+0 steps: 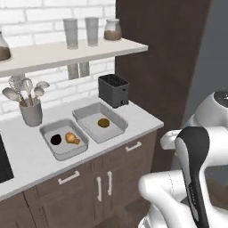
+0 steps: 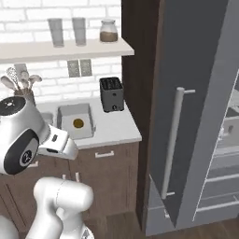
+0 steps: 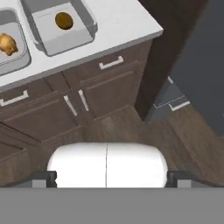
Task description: Place one avocado and one chicken drumstick in each tupperware on the nearby counter, to pack two identical lunches.
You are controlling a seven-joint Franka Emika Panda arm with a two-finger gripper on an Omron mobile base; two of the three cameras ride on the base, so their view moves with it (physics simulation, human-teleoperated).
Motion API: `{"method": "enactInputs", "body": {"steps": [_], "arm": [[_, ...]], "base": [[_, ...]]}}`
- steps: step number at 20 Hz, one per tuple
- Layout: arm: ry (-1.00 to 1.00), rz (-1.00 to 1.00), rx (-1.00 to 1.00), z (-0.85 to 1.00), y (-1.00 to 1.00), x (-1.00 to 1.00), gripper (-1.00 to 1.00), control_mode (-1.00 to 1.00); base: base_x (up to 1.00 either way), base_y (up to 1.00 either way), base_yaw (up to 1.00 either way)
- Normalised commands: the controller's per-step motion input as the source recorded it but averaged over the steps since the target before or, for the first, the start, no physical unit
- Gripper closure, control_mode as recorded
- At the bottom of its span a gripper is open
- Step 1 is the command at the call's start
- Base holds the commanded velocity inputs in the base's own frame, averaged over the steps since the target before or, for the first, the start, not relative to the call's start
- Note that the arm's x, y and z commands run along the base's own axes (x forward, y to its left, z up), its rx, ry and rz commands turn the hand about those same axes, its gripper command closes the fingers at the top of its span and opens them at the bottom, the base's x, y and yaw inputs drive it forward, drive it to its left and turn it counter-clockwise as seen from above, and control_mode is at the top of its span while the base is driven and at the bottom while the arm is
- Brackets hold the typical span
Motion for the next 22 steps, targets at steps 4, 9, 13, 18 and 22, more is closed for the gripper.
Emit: {"method": "enactInputs", "body": {"steps": [4, 9, 13, 18, 22], "arm": [[0.00, 0.00, 0.00, 0.00, 0.00, 0.00, -1.00, 1.00], [0.00, 0.00, 0.00, 0.00, 0.00, 0.00, -1.00, 1.00], [0.00, 0.00, 0.00, 0.00, 0.00, 0.00, -1.00, 1.00], [0.00, 0.00, 0.00, 0.00, 0.00, 0.00, -1.00, 1.00], [0.00, 0.00, 0.00, 0.00, 0.00, 0.00, -1.00, 1.00]], "base": [[-0.49, 0.00, -0.77], [-0.44, 0.00, -0.79], [-0.54, 0.00, -0.76], [-0.21, -0.17, -0.73], [-0.01, -0.54, -0.63]]}}
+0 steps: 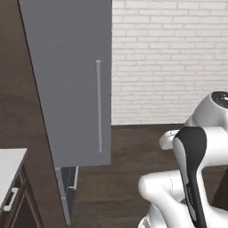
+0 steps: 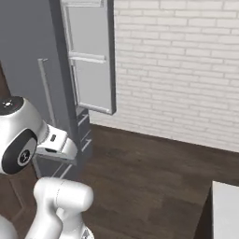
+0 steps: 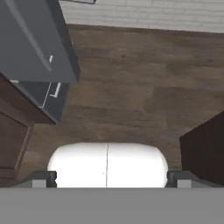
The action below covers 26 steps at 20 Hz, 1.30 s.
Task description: Place one avocado and one chicken drumstick in each tupperware on the nearby counter, to pack two identical lunches.
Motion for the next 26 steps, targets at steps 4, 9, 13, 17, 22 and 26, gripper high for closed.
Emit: {"method": "enactInputs", "body": {"steps": [4, 9, 13, 17, 22, 26], "arm": [[0.00, 0.00, 0.00, 0.00, 0.00, 0.00, -1.00, 1.00], [0.00, 0.00, 0.00, 0.00, 0.00, 0.00, -1.00, 1.00], [0.00, 0.00, 0.00, 0.00, 0.00, 0.00, -1.00, 1.00], [0.00, 0.00, 0.00, 0.00, 0.00, 0.00, -1.00, 1.00], [0.00, 0.00, 0.00, 0.00, 0.00, 0.00, -1.00, 1.00], [0.00, 0.00, 0.00, 0.00, 0.00, 0.00, -1.00, 1.00]], "base": [[0.17, -0.59, -0.48], [0.80, -0.29, -0.22], [1.00, -0.15, 0.01], [0.88, -0.03, 0.27], [0.74, -0.05, 0.44], [0.67, -0.24, 0.46]]}}
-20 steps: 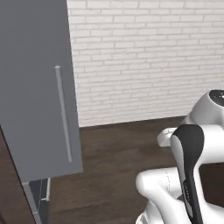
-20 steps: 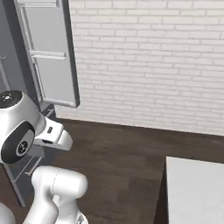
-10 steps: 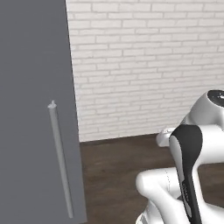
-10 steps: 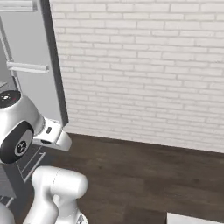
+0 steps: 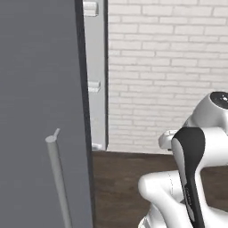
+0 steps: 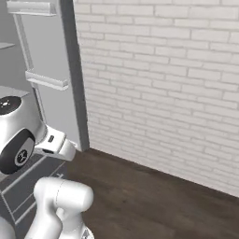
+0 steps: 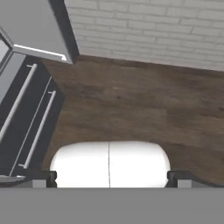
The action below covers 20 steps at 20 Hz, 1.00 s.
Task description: Place one avocado and one chicken drumstick in each tupperware on the nearby counter, to pack two identical lunches.
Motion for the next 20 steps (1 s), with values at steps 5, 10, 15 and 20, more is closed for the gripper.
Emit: {"method": "enactInputs", "body": {"steps": [5, 10, 15, 20], "arm": [[0.00, 0.00, 0.00, 0.00, 0.00, 0.00, -1.00, 1.00], [0.00, 0.00, 0.00, 0.00, 0.00, 0.00, -1.00, 1.00], [0.00, 0.00, 0.00, 0.00, 0.00, 0.00, -1.00, 1.00], [0.00, 0.00, 0.00, 0.00, 0.00, 0.00, -1.00, 1.00]], "base": [[0.63, -0.40, 0.52], [0.16, -0.33, 0.64], [0.39, -0.28, 0.66], [0.70, -0.57, 0.61]]}}
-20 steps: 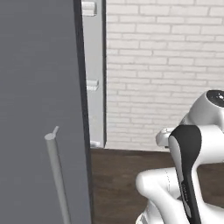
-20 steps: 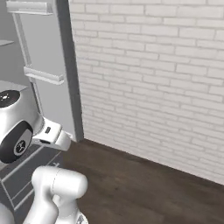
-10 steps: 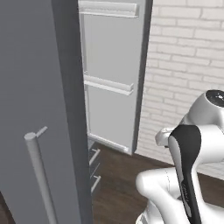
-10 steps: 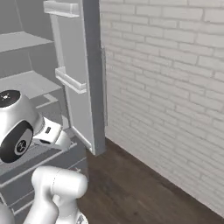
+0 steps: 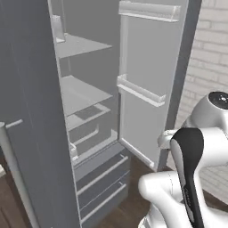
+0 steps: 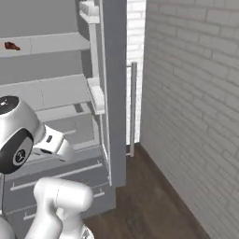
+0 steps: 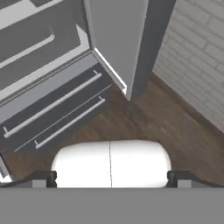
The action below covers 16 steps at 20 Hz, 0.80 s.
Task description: Place one avocado and one chicken drumstick in each tupperware on the nearby counter, to pack two identical lunches.
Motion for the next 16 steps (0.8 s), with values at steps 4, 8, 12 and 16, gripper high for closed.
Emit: {"method": "enactInputs", "body": {"steps": [4, 8, 12, 16], "arm": [[0.00, 0.00, 0.00, 0.00, 0.00, 0.00, -1.00, 1.00], [0.00, 0.00, 0.00, 0.00, 0.00, 0.00, -1.00, 1.00], [0.00, 0.00, 0.00, 0.00, 0.00, 0.00, -1.00, 1.00], [0.00, 0.00, 0.00, 0.00, 0.00, 0.00, -1.00, 1.00]], "base": [[0.46, -0.10, 0.73], [0.53, 0.00, 0.75], [0.93, -0.13, 0.57], [0.31, -0.01, 0.13]]}}
